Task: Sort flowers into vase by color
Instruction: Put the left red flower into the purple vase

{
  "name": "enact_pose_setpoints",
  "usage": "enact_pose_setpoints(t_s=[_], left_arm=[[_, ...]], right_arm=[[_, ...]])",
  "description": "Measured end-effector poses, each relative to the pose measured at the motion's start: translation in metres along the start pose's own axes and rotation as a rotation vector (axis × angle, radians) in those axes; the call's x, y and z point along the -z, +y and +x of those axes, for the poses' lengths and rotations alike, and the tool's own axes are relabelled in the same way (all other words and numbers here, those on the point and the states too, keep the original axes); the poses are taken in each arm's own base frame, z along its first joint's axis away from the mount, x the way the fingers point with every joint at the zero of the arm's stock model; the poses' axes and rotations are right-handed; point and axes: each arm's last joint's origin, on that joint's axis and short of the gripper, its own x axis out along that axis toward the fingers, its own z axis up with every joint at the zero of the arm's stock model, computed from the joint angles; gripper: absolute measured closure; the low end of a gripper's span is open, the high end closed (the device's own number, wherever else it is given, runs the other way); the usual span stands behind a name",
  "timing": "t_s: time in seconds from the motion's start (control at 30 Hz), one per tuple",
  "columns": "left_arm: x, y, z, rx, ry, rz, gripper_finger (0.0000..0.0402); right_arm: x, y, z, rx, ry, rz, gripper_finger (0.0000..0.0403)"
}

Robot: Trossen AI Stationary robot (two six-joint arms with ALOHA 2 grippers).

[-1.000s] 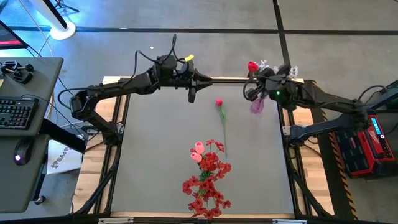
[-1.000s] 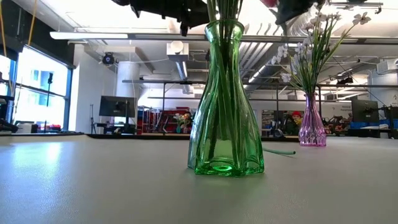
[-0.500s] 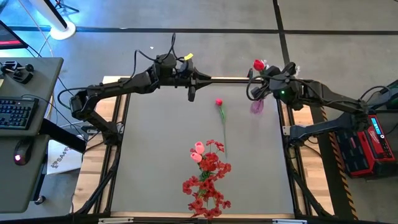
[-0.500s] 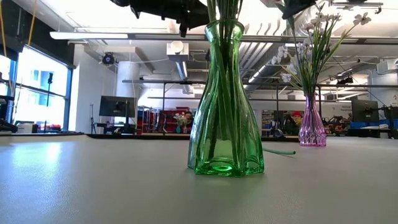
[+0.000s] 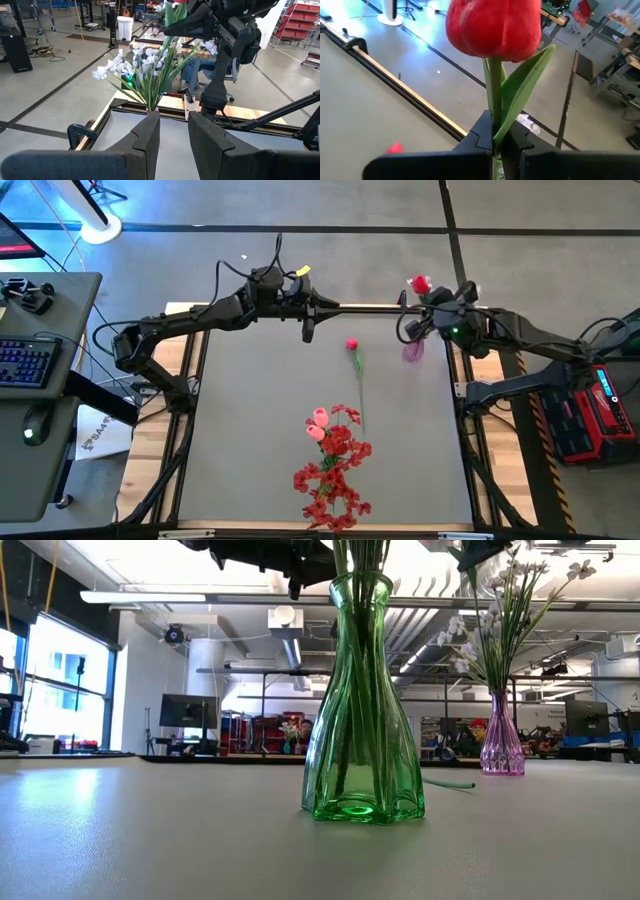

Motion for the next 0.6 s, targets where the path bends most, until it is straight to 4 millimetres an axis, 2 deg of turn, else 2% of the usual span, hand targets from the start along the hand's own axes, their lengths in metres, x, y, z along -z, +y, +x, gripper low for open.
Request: enact_pose_setpoints(t_s=[0.6], left_arm=[[0.0012,0.0003,0.0003,-0.005,0.002,0.001,0.0311]], right_arm=[[0.003,-0.0001,-0.0101,-0.048,-0.013,0.017,0.0403]])
